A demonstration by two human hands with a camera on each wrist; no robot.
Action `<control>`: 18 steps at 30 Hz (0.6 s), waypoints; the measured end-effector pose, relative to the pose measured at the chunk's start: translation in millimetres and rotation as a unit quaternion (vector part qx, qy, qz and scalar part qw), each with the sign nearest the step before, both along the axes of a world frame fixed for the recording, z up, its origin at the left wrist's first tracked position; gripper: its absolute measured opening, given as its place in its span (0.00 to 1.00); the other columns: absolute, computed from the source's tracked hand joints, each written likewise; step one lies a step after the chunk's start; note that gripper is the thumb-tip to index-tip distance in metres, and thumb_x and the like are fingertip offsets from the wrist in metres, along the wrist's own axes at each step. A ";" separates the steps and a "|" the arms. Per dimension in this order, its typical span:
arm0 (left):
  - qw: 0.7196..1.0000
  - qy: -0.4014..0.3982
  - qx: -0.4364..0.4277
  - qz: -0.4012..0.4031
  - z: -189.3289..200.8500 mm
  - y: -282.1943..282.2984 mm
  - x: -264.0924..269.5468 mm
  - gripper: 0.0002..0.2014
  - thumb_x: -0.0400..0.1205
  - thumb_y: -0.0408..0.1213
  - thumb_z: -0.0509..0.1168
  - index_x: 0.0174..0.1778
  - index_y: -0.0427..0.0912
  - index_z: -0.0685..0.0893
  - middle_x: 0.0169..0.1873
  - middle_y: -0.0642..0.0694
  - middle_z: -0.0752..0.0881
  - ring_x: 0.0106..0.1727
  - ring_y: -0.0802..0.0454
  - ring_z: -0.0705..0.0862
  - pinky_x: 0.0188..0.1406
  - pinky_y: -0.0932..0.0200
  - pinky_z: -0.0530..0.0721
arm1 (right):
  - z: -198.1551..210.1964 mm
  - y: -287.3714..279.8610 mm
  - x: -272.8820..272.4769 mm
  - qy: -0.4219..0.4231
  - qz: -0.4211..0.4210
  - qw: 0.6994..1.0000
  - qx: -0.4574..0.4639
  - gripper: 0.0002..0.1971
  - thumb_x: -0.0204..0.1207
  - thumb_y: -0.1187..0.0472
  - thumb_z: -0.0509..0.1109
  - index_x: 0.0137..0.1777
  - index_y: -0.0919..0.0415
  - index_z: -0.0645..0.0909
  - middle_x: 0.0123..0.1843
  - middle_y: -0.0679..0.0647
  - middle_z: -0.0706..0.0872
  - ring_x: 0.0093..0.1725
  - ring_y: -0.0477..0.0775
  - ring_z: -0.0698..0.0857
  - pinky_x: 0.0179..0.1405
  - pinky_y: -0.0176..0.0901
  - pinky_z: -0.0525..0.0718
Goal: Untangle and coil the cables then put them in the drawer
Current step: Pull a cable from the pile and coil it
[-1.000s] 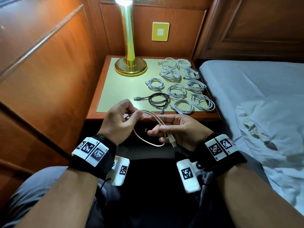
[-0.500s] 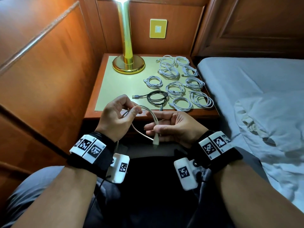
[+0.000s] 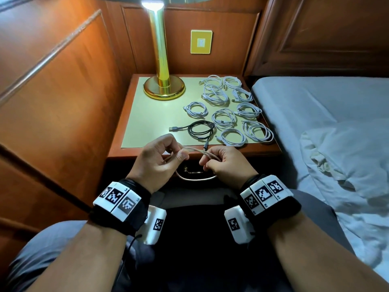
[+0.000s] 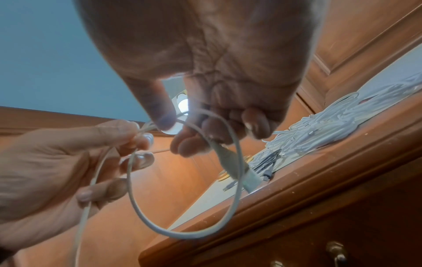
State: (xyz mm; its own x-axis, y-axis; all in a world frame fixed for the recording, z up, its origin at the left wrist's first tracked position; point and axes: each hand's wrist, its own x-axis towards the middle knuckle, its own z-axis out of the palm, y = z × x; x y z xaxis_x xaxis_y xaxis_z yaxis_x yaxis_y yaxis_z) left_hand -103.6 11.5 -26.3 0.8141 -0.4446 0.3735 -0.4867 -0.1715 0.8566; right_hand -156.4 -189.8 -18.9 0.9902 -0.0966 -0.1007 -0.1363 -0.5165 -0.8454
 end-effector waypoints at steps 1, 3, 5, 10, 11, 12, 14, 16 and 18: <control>1.000 -0.007 0.004 0.000 -0.6 0.6 0.7 0.12 0.81 0.40 0.71 0.36 0.38 0.79 0.38 0.45 0.89 0.44 0.41 0.86 0.48 0.40 0.85 | -0.2 1.2 0.1 0.002 0.008 1.000 0.023 0.08 0.78 0.62 0.70 0.40 0.58 0.89 0.32 0.48 0.87 0.33 0.44 0.83 0.45 0.43 0.82; 1.000 -0.009 0.010 0.002 -1.6 0.8 1.5 0.13 0.80 0.41 0.71 0.36 0.39 0.78 0.38 0.43 0.88 0.44 0.39 0.85 0.48 0.38 0.84 | -1.8 2.1 0.0 0.003 0.023 0.998 0.056 0.15 0.81 0.52 0.68 0.40 0.60 0.89 0.30 0.46 0.83 0.31 0.43 0.80 0.43 0.45 0.79; 1.000 0.002 0.007 0.004 -0.8 0.2 1.4 0.12 0.80 0.41 0.71 0.36 0.40 0.78 0.39 0.43 0.88 0.45 0.39 0.85 0.49 0.38 0.84 | -1.1 1.8 -1.0 0.003 0.036 0.997 0.064 0.22 0.84 0.45 0.62 0.40 0.60 0.89 0.27 0.42 0.81 0.30 0.38 0.78 0.41 0.39 0.75; 0.997 0.057 -0.049 0.008 2.5 -1.2 -1.0 0.12 0.78 0.38 0.74 0.37 0.38 0.80 0.40 0.41 0.91 0.47 0.37 0.88 0.53 0.34 0.86 | 3.5 -3.1 -1.5 -0.040 0.038 0.996 0.068 0.18 0.87 0.53 0.64 0.43 0.61 0.91 0.40 0.43 0.92 0.44 0.35 0.86 0.51 0.27 0.77; 0.994 0.078 -0.070 0.015 2.5 -1.9 -1.3 0.10 0.78 0.36 0.75 0.39 0.38 0.80 0.41 0.38 0.90 0.48 0.35 0.89 0.54 0.34 0.87 | 3.6 -3.7 -1.0 -0.040 0.036 0.996 0.067 0.18 0.86 0.53 0.64 0.43 0.60 0.91 0.42 0.45 0.92 0.46 0.37 0.87 0.53 0.28 0.77; 0.991 0.100 -0.089 0.022 2.1 -2.7 -0.9 0.09 0.78 0.34 0.75 0.41 0.40 0.80 0.42 0.35 0.90 0.48 0.33 0.90 0.54 0.34 0.87 | 3.9 -3.4 -0.9 -0.040 0.037 0.997 0.057 0.18 0.86 0.52 0.65 0.42 0.59 0.91 0.40 0.44 0.91 0.44 0.37 0.86 0.52 0.29 0.77; 0.987 0.123 -0.097 0.030 0.8 -4.0 1.1 0.09 0.78 0.30 0.75 0.44 0.43 0.81 0.41 0.36 0.91 0.48 0.34 0.91 0.54 0.38 0.88 | 2.8 -4.2 -0.7 -0.040 0.044 0.998 0.013 0.19 0.86 0.51 0.64 0.40 0.58 0.91 0.32 0.39 0.86 0.37 0.35 0.82 0.46 0.30 0.76; 0.989 0.126 -0.076 0.029 -0.5 -5.3 2.4 0.08 0.79 0.26 0.74 0.46 0.42 0.84 0.41 0.40 0.92 0.48 0.42 0.92 0.57 0.42 0.88 | 2.9 -4.4 -1.2 -0.023 0.056 0.998 -0.015 0.20 0.87 0.51 0.63 0.38 0.57 0.89 0.29 0.40 0.84 0.34 0.38 0.81 0.43 0.33 0.77; 0.992 0.117 -0.046 0.023 -0.3 -5.7 2.3 0.06 0.79 0.26 0.74 0.46 0.41 0.88 0.42 0.44 0.93 0.48 0.48 0.92 0.56 0.47 0.89 | 3.9 -0.7 -3.0 0.017 0.075 0.996 0.051 0.19 0.89 0.56 0.60 0.39 0.59 0.86 0.29 0.46 0.84 0.37 0.47 0.85 0.48 0.42 0.81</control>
